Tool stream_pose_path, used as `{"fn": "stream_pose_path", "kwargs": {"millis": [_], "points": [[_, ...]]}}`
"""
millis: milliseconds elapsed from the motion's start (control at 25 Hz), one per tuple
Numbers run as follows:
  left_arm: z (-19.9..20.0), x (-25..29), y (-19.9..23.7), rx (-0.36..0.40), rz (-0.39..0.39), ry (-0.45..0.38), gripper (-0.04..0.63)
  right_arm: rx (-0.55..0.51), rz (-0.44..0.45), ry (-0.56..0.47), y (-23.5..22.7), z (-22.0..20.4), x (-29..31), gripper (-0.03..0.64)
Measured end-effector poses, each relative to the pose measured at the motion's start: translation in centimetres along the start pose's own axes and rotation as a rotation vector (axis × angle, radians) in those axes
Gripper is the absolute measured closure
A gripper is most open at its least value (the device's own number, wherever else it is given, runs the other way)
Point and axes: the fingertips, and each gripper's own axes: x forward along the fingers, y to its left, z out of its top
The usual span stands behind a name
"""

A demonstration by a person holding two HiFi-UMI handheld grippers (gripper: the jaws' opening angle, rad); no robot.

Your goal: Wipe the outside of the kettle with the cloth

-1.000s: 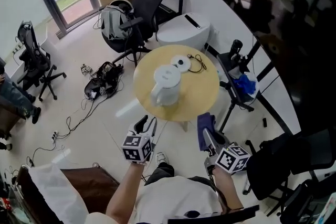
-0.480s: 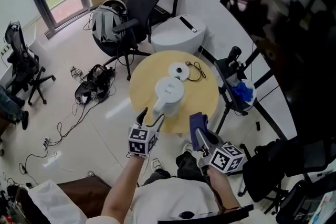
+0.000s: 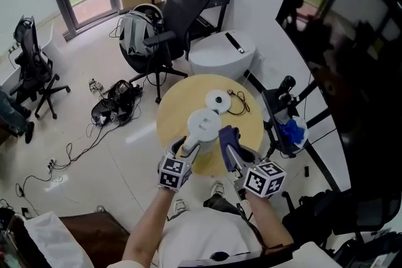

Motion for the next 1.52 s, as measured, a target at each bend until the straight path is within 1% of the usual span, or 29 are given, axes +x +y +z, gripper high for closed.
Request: {"fn": "stream_pose_path", "kwargs": {"millis": [40, 80, 160, 280, 480, 600, 760, 920, 1120, 1240, 1400, 1520], "points": [[-0.1, 0.1, 0.0, 0.004, 0.012, 0.002, 0.389, -0.025, 0.005, 0.013, -0.3, 0.3, 0.6, 0.549], [-0.1, 0.2, 0.0, 0.006, 0.022, 0.0, 0.412, -0.053, 0.008, 0.031, -0.7, 0.4, 1.2, 0.549], [0.0, 0.2, 0.0, 0.011, 0.029, -0.013, 0.416, -0.108, 0.02, 0.076, -1.2, 0.3, 2.4, 0.549], [0.0, -0.1, -0.3, 0.03, 0.016, -0.024, 0.419, -0.179, 0.073, 0.149, -0.8, -0.1, 4.2, 0.549], [-0.1, -0.5, -1.1, 0.064, -0.052, -0.034, 0.42, -0.37, 0.168, 0.318, 1.3, -2.5, 6.9, 0.549], [-0.3, -0.8, -1.8, 0.086, -0.096, -0.028, 0.422, -0.43, 0.23, 0.412, 3.3, -4.5, 7.8, 0.549], [-0.5, -1.3, -2.5, 0.114, -0.156, -0.014, 0.422, -0.485, 0.248, 0.459, 4.6, -5.0, 9.6, 0.549], [-0.8, -1.7, -2.7, 0.132, -0.229, -0.004, 0.422, -0.514, 0.217, 0.45, 3.5, -3.8, 11.7, 0.549], [-1.0, -1.5, -2.4, 0.131, -0.317, 0.02, 0.42, -0.468, 0.125, 0.413, -0.9, -1.8, 12.6, 0.548], [-0.8, -1.3, -2.3, 0.153, -0.362, 0.029, 0.42, -0.441, 0.066, 0.391, -3.2, -1.2, 11.6, 0.548], [-1.0, -0.9, -1.9, 0.188, -0.401, 0.059, 0.42, -0.424, 0.011, 0.375, -4.5, -1.2, 9.1, 0.548], [-1.1, -0.7, -1.6, 0.181, -0.433, 0.07, 0.419, -0.402, 0.014, 0.386, -4.0, -2.3, 7.2, 0.548]]}}
